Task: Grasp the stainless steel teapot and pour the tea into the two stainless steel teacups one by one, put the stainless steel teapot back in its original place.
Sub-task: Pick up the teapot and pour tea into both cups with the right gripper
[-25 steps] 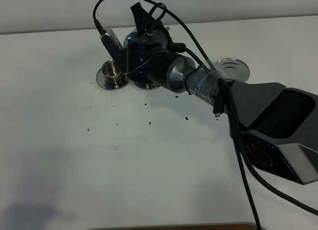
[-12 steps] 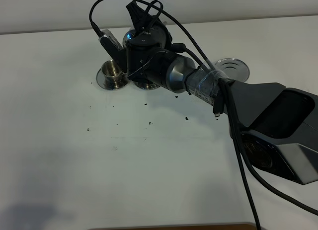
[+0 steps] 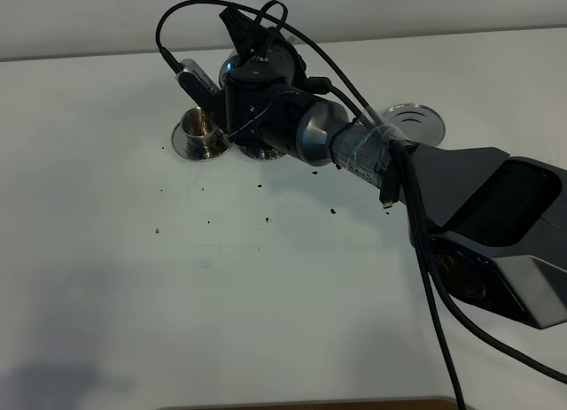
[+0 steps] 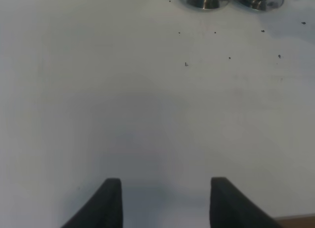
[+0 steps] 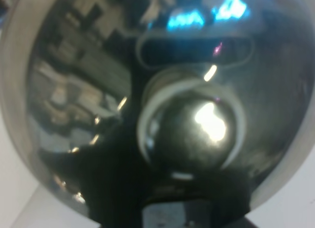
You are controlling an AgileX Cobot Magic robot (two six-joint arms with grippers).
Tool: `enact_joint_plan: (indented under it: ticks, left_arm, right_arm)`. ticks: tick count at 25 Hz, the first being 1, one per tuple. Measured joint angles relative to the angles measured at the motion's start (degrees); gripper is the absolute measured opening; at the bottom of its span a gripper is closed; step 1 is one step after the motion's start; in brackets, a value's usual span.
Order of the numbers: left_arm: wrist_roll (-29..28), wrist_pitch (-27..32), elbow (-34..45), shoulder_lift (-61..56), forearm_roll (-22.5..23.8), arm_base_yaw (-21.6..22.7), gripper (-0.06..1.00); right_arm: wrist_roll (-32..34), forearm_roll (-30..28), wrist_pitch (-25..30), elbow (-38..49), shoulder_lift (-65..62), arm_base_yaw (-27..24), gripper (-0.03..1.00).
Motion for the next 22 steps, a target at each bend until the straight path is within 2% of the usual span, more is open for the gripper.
enact_joint_plan:
  ticks: [22]
  left_arm:
    - [0.0,0.0,0.0,0.0,0.0,0.0,0.47]
  right_arm:
    - [-0.6,-7.0,-1.3,0.0,0.0,0.0,0.19]
